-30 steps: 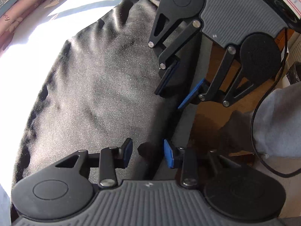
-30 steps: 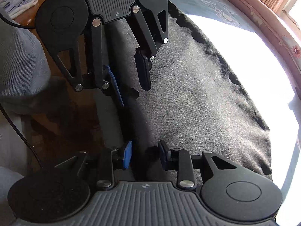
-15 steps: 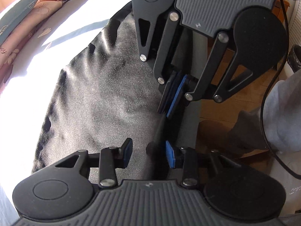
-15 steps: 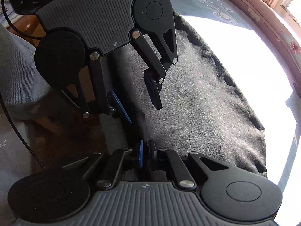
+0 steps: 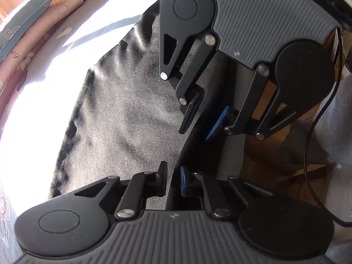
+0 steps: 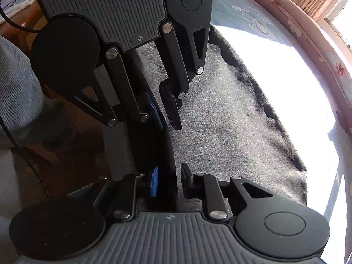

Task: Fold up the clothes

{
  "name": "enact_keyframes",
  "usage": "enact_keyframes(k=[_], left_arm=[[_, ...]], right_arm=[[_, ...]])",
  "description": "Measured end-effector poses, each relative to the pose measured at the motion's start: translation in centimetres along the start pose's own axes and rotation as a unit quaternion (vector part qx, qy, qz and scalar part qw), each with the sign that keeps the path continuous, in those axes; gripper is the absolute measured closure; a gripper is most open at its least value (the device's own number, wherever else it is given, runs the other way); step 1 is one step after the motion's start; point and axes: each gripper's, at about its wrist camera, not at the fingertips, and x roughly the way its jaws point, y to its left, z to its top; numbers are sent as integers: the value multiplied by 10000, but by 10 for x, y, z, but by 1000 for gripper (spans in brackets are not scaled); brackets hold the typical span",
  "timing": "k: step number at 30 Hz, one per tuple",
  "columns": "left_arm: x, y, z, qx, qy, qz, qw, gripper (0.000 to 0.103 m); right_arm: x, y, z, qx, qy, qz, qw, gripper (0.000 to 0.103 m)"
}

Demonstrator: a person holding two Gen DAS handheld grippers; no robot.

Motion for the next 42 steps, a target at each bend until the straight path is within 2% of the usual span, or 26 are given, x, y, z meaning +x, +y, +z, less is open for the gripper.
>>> enact_keyframes(k=[2,3,8,10,13,18,22,23,25,27,29,31,34,37,39,42], left_arm=[[0,1,-2,-9,48,-46,10000,83],[0,-1,-3,64,63,-25,10000,83],[5,-7,-14,430,320,206,9984,86],[6,-3,-18,359,470,180,9981,93],[0,2,-21,154,476,62,9987,102],[-8,2,-21,172,406,-29,9990,102],[1,-1,-23,225,456,-95,9987,101],[2,-1,-24,232,473,-89,9986,95],[0,2,-25,178,496,-24,9986,90],[-5,9,-27,-53,519,-8,9986,84],[-14,20,-31,-417,478,-62,9980,70],[-21,34,-35,-831,362,-129,9958,66],[-20,56,-42,-1565,273,-317,9868,65],[-14,70,-49,-2099,282,-397,9765,65],[-18,76,-50,-2312,181,-463,9716,65],[-35,77,-42,-2242,-205,-566,9727,65]], right_arm=[[2,-1,2,-2,33,11,10000,96],[-1,-4,3,78,8,38,10000,98],[-9,-13,4,296,-26,163,9994,98],[-6,-10,3,146,57,198,9997,94],[-4,-6,2,-43,92,209,9997,97],[-5,-7,3,-24,128,202,9997,99],[-5,-9,3,-8,157,196,9997,98],[-5,-9,3,-4,164,195,9997,97],[-8,-11,3,66,156,210,9996,81],[-14,-14,3,219,119,251,9994,80],[-23,-20,3,446,32,326,9985,80],[-33,-26,1,658,-79,350,9972,80],[-43,-32,-4,1119,-236,293,9930,80],[-32,-46,2,1713,-184,196,9849,80],[-31,-50,-3,1945,-212,187,9805,80],[-28,-46,-10,2207,-255,223,9748,80]])
